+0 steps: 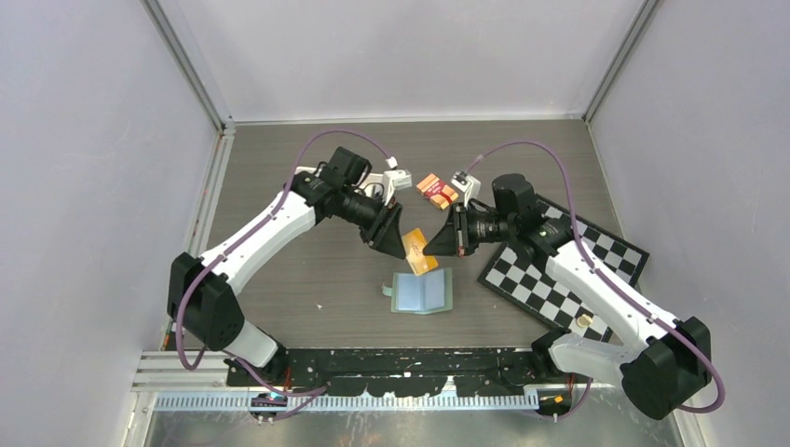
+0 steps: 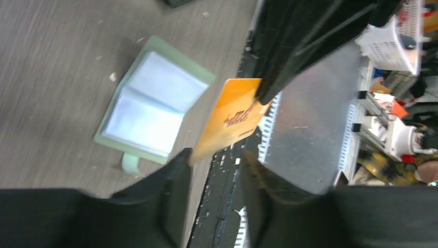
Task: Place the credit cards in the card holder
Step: Insert the credit card into the card holder.
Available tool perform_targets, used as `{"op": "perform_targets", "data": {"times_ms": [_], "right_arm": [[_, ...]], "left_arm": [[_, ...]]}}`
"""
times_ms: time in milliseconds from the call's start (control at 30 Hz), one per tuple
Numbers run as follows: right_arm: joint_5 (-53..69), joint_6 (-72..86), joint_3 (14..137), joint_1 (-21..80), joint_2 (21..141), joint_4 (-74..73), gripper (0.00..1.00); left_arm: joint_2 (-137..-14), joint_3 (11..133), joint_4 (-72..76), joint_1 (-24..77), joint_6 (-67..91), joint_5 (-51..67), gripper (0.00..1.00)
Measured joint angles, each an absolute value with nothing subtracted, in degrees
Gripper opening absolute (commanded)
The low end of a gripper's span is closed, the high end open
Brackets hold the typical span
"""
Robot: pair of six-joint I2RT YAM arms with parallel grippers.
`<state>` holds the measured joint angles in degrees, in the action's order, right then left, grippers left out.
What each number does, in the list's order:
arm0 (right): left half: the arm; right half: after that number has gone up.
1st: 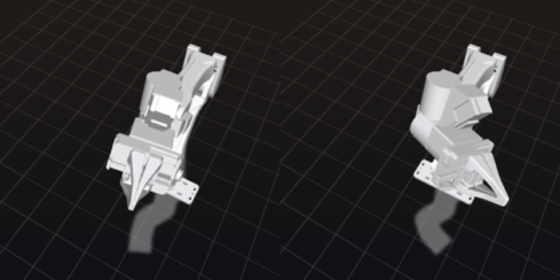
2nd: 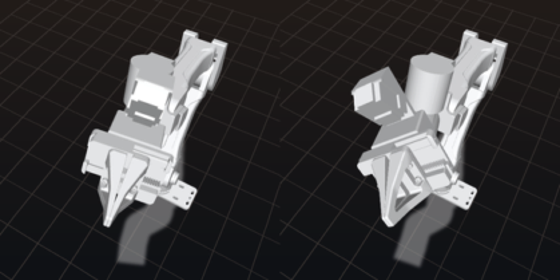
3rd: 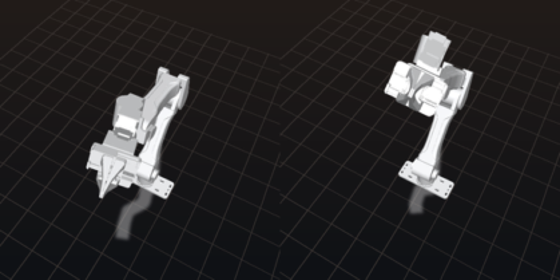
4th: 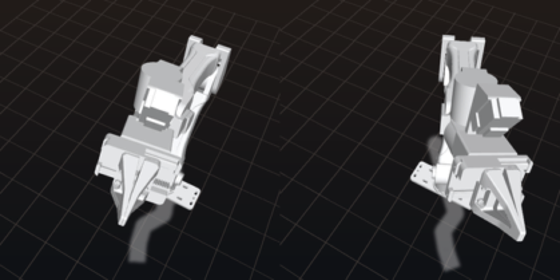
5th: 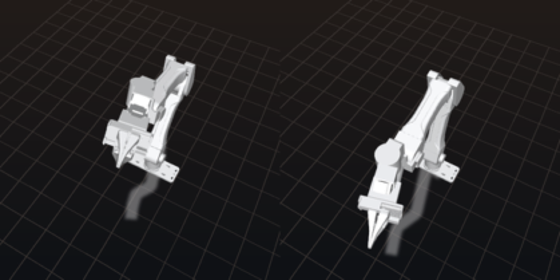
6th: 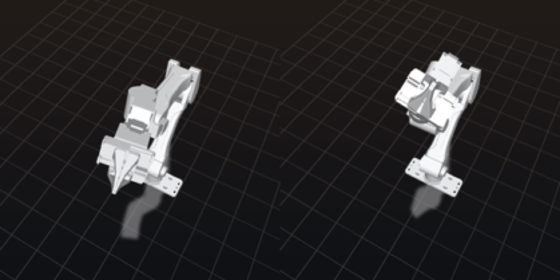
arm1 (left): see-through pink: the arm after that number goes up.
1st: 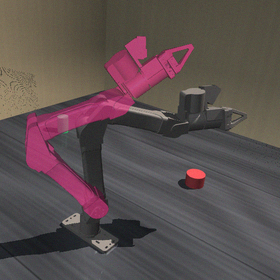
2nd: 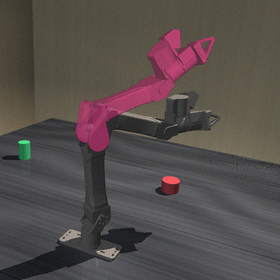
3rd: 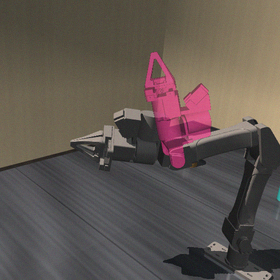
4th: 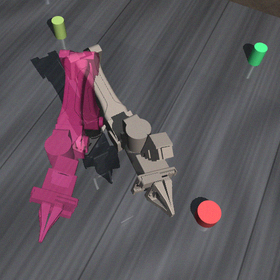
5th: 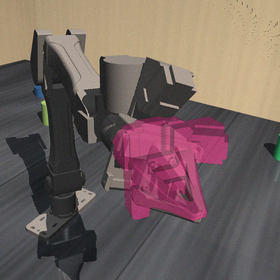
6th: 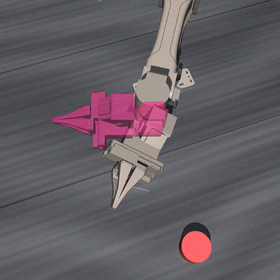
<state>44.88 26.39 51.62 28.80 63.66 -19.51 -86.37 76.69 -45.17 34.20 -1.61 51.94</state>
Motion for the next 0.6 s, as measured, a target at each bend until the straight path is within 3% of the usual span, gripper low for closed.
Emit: {"op": "perform_targets", "data": {"times_ms": [67,200,400,600], "right_arm": [[42.68,28.6,50.15,28.97,63.68,-17.89,0.0],[36.91,33.93,44.84,29.15,63.81,-14.96,0.01],[31.07,43.48,36.16,29.71,69.14,-10.76,0.01],[27.97,47.83,33.67,31.05,71.92,-10.24,0.01]], "left_arm": [[-87.15,76.71,-45.08,34.52,-0.82,48.6,0.62],[-88.79,76.71,-44.8,34.96,3.07,37.63,0.69],[-93.6,76.47,-43.46,34.98,8.97,25.58,0.7],[-98.72,74.85,-42.98,34.98,13.34,22.11,0.68]]}}
